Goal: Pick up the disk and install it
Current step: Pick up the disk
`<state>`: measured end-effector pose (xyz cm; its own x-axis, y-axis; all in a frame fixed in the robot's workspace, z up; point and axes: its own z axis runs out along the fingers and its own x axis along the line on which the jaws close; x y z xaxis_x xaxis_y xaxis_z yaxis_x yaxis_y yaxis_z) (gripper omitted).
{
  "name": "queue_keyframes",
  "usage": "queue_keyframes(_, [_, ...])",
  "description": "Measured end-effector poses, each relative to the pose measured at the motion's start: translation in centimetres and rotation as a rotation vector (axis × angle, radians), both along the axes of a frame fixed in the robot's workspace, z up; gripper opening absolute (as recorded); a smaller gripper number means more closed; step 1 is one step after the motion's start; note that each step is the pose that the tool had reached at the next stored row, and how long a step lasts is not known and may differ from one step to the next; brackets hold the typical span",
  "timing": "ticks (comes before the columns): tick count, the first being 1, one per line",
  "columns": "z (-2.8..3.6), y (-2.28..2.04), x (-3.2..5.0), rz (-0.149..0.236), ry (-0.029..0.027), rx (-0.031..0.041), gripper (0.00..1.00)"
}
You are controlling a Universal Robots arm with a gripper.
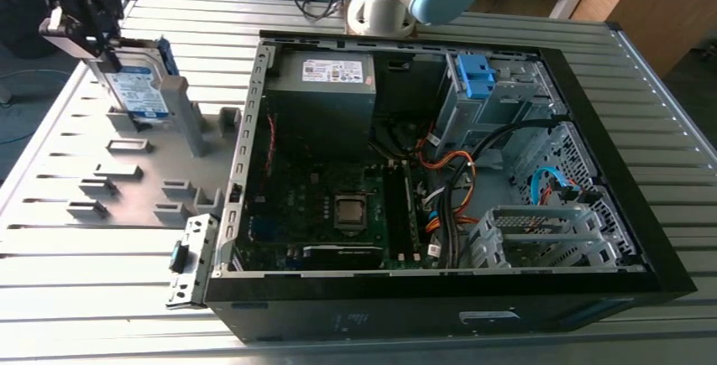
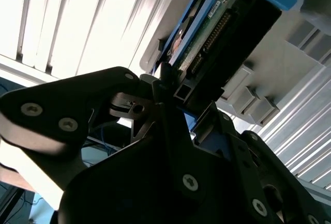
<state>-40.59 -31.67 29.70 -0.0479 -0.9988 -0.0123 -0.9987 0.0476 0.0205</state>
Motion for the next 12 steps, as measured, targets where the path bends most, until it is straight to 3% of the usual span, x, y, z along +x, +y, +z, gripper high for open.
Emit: queue_keyframes(12, [0.81,0.0,0.0,0.0,0.0002,0.0017,0.36])
